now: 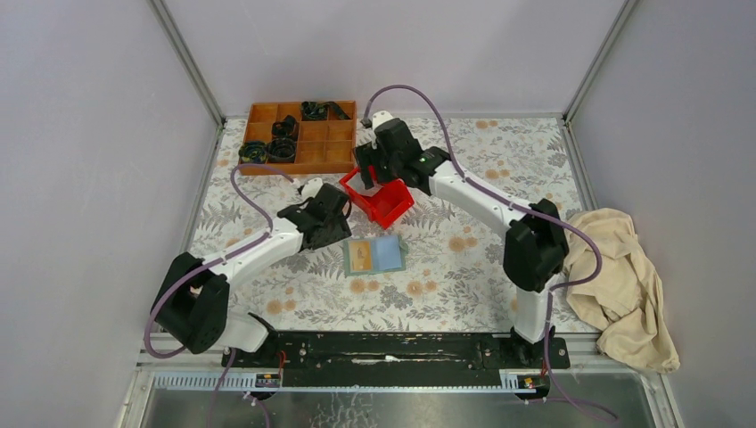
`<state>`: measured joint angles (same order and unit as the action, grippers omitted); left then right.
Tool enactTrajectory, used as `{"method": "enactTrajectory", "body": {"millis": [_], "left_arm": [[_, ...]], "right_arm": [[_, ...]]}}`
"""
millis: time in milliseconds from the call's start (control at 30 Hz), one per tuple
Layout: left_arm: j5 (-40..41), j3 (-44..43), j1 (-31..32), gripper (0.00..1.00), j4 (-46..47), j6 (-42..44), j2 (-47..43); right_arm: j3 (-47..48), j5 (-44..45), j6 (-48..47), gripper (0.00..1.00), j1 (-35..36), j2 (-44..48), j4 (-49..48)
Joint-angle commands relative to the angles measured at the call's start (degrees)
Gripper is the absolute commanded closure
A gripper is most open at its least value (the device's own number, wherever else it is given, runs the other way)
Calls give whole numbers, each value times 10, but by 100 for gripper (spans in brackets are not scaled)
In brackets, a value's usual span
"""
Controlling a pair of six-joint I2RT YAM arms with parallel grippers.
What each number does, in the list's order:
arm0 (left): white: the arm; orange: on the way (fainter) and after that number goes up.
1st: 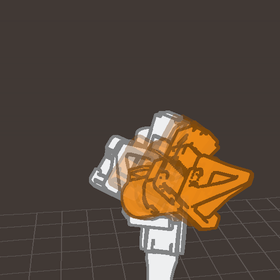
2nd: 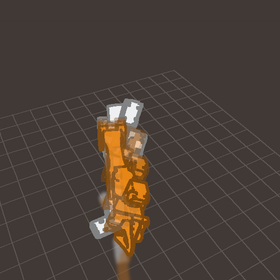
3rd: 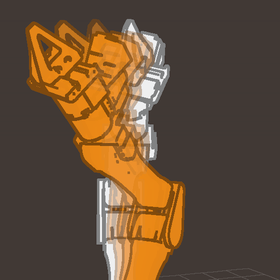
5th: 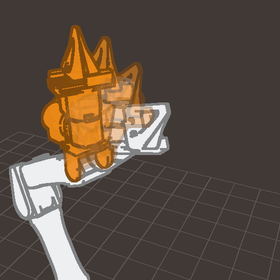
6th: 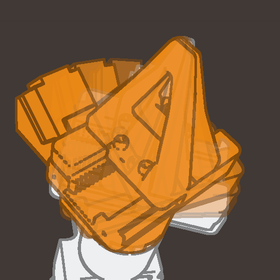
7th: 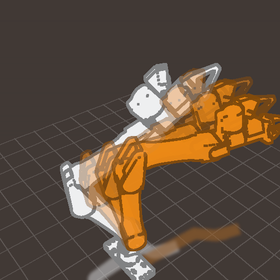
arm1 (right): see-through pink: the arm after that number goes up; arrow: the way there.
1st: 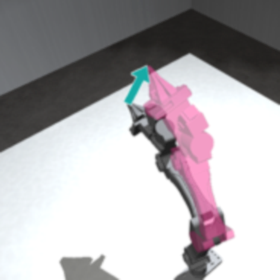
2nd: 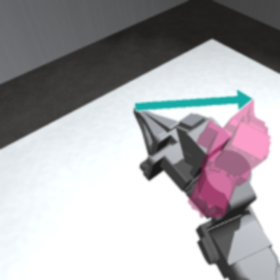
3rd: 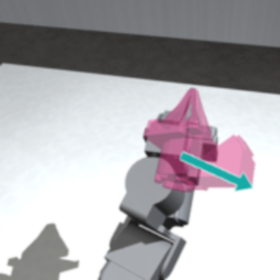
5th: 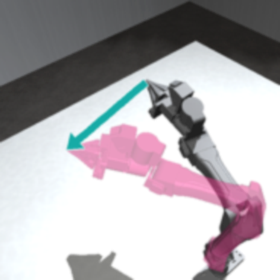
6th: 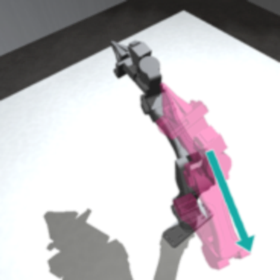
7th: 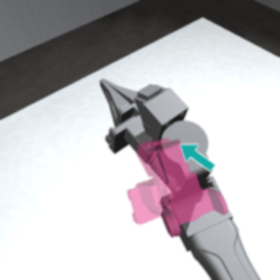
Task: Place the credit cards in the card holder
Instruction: Pick up the credit card from the storage box.
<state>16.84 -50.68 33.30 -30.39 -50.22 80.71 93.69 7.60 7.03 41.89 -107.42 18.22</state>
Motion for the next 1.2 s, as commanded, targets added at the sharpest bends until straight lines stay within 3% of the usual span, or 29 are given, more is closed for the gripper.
{"method": "enactTrajectory", "body": {"millis": [0,367,900,1167], "left_arm": [[16,7,-7,38,10,12,-19],[-14,23,-31,38,70,33,-53],[-28,-43,-64,48,161,12,95],[-42,-53,-71,48,231,-21,147]], "right_arm": [[76,-83,-30,18,-7,-45,29],[160,-145,-26,26,-32,-147,27],[214,-211,-8,30,-68,-234,19],[222,-237,3,35,-69,-259,23]]}}
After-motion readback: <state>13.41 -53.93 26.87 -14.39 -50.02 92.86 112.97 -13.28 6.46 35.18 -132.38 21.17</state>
